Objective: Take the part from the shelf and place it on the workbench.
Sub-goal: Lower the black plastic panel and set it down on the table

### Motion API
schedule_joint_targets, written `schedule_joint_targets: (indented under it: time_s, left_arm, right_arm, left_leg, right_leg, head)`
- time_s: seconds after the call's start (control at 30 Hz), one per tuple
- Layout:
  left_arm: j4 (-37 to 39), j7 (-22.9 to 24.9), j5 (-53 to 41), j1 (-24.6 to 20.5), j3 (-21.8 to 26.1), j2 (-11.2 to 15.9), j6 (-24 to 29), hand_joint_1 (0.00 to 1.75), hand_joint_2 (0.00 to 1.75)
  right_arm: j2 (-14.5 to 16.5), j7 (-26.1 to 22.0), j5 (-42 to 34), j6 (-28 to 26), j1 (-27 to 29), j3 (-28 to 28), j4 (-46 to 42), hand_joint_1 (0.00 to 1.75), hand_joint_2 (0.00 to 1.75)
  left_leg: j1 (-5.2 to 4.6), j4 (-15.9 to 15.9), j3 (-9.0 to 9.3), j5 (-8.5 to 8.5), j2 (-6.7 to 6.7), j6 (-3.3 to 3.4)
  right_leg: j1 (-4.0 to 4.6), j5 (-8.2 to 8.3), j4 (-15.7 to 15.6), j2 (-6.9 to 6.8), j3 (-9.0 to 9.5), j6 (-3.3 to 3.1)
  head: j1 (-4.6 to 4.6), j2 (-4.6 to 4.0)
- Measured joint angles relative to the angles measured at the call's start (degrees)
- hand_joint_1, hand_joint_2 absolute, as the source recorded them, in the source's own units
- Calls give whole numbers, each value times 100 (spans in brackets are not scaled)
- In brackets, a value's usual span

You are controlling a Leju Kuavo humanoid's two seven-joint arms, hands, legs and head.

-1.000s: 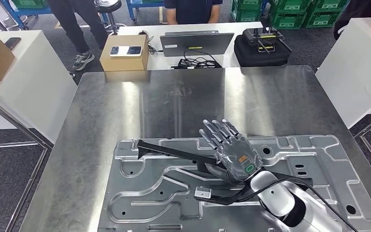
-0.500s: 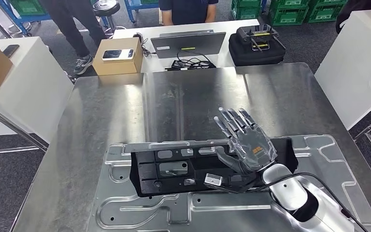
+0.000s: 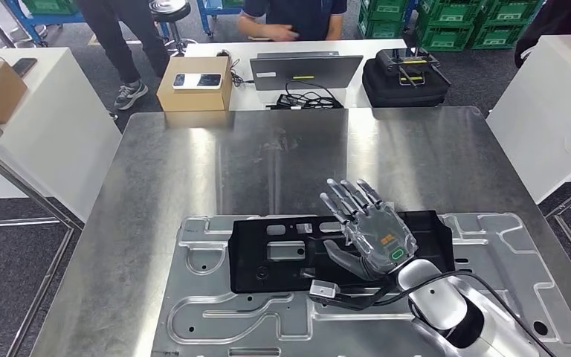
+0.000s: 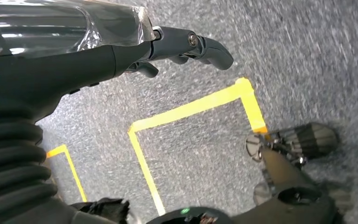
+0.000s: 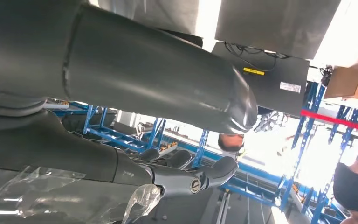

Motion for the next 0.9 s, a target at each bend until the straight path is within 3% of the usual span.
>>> schedule_joint_targets:
  time_s: [0.07,0.1,0.13,0.2,0.27,0.3,0.37,0.4,0.43,0.47,0.5,0.57,0.6,0.63,0.73,0.77,0.8,0.9]
  left_arm:
    - [0,-30,-40,-6,0,-1,0,0,0]
    - [0,-35,-49,-13,0,-1,1,0,0]
    - [0,-35,-49,-16,0,-1,1,0,0]
    - [1,-39,-45,-17,0,2,3,0,0]
    - [-1,-58,-45,-9,-1,-6,2,0,0]
    - [-1,-69,-45,-8,-2,-11,2,0,0]
    - [-2,-81,-44,-9,-2,-22,3,0,0]
    - [-2,-81,-44,-5,-2,-25,3,0,0]
    - [-2,-81,-44,2,-2,-28,2,0,0]
    - [-2,-81,-44,7,-2,-31,2,0,0]
    - [-2,-81,-45,8,-2,-33,1,0,0]
    - [-2,-81,-45,-9,-2,-34,2,0,0]
    - [-2,-81,-45,-18,-2,-34,2,0,0]
    - [-2,-81,-46,-25,-2,-34,2,0,0]
    - [-2,-79,-53,-21,-2,-37,1,0,0]
    - [-2,-78,-56,-21,-2,-42,-1,0,0]
    - [-2,-76,-57,-24,-2,-47,-3,0,0]
    - [-1,-75,-60,-29,-2,-55,-9,0,0]
  right_arm:
    - [0,1,0,-5,-7,15,-1,0,0]
    - [1,2,0,-6,-13,15,-3,0,0]
    - [1,2,0,-6,-16,16,-4,0,0]
    - [2,3,0,-6,-19,18,-8,0,0]
    - [1,5,0,-5,-33,20,-9,0,0]
    - [3,7,0,-5,-41,20,-9,0,0]
    - [7,9,0,-5,-44,23,-10,0,0]
    - [8,10,0,-4,-40,27,-10,0,0]
    - [7,9,0,-4,-36,32,-10,0,0]
    - [7,10,0,-3,-32,38,-10,0,0]
    - [7,10,0,-4,-32,42,-10,0,0]
    - [7,11,0,-5,-46,45,-11,0,0]
    - [7,11,0,-5,-54,45,-11,0,0]
    - [7,13,0,-5,-60,45,-12,0,0]
    - [4,26,0,-3,-57,45,-16,0,0]
    - [2,36,0,-2,-56,44,-18,0,0]
    - [-2,45,-1,0,-58,43,-22,0,0]
    - [-13,57,-2,5,-40,45,-28,0,0]
  left_leg:
    - [-17,37,-5,-22,1,-30]
    - [-32,59,-16,-35,2,-50]
    - [-45,76,-27,-44,4,-66]
    - [-62,99,-41,-50,5,-90]
    - [-49,294,-123,-206,4,-157]
    - [-18,590,-246,-401,4,-214]
    - [89,1523,-635,-909,6,-334]
    - [139,1949,-810,-1088,7,-375]
    - [177,2167,-889,-1152,8,-405]
    - [205,2111,-834,-1089,8,-424]
    - [221,1777,-645,-920,8,-430]
    - [218,734,-80,-522,6,-393]
    - [198,344,119,-390,4,-367]
    - [174,131,219,-325,1,-343]
    - [139,63,188,-223,8,-294]
    - [148,35,169,-169,15,-265]
    - [160,11,140,-109,24,-228]
    - [158,13,-17,30,39,-157]
  right_leg:
    - [11,370,-937,0,499,-47]
    - [14,469,-1247,1,659,-80]
    - [20,503,-1399,2,734,-111]
    - [7,517,-1417,-1,729,-163]
    - [-28,549,-1424,-12,722,-211]
    - [-48,569,-1429,-19,711,-236]
    - [-53,595,-1424,-25,672,-257]
    - [-57,609,-1421,-26,648,-258]
    - [-62,622,-1418,-27,627,-252]
    - [-71,636,-1417,-26,613,-241]
    - [-80,651,-1417,-25,604,-227]
    - [-99,682,-1419,-23,595,-181]
    - [-108,702,-1421,-23,584,-151]
    - [-116,724,-1421,-23,569,-118]
    - [-137,769,-1430,-14,522,-11]
    - [-133,675,-1346,-8,473,8]
    - [-126,470,-1115,-3,371,16]
    - [-101,-357,186,1,-100,17]
  head:
    - [0,0]
    - [-1,0]
    - [-1,0]
    - [-1,-1]
    - [-3,-1]
    - [-5,-1]
    - [-7,-1]
    - [-7,-1]
    - [-7,0]
    - [-7,-1]
    - [-7,0]
    - [-7,0]
    - [-7,1]
    - [-7,1]
    - [-9,1]
    - [-8,1]
    - [-7,1]
    - [-4,1]
